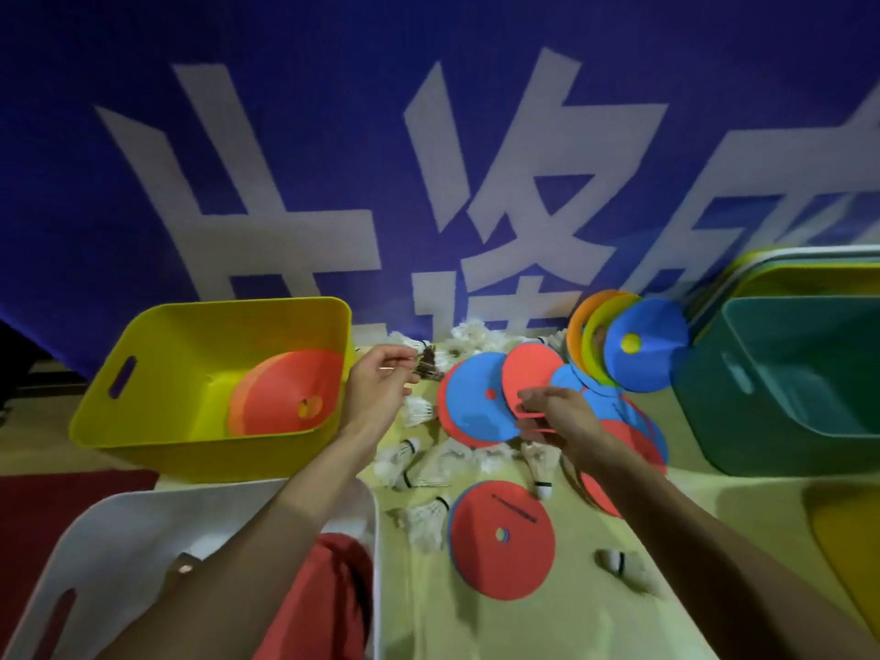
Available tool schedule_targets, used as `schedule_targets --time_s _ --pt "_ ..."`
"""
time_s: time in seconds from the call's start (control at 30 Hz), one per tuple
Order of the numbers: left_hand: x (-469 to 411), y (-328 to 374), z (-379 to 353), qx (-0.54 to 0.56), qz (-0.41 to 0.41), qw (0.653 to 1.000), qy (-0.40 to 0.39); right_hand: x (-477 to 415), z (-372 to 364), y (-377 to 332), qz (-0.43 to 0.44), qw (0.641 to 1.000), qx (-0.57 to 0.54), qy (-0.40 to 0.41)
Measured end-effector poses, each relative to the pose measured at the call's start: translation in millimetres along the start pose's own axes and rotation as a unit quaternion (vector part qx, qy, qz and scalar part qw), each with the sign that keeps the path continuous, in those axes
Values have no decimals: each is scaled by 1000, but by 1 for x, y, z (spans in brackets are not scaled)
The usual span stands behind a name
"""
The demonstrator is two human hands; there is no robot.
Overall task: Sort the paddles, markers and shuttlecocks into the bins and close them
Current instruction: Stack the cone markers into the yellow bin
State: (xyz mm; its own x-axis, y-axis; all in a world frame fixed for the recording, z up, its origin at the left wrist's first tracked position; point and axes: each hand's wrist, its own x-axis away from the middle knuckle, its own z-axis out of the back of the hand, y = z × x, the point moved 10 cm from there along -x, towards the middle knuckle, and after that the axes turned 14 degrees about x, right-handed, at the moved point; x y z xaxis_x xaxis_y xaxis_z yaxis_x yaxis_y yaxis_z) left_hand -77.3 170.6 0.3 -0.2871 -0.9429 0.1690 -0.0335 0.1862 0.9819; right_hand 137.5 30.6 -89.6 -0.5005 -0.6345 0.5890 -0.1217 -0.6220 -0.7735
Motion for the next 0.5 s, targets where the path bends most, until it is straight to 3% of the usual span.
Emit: schedule_targets --time_s 0.23,0.5 --pt "5 -29 -108 -52 40 996 -60 -12 107 55 -25 997 -54 52" --pt "3 -79 -222 -113 70 983 -126 -34 185 97 -37 995 -77 58"
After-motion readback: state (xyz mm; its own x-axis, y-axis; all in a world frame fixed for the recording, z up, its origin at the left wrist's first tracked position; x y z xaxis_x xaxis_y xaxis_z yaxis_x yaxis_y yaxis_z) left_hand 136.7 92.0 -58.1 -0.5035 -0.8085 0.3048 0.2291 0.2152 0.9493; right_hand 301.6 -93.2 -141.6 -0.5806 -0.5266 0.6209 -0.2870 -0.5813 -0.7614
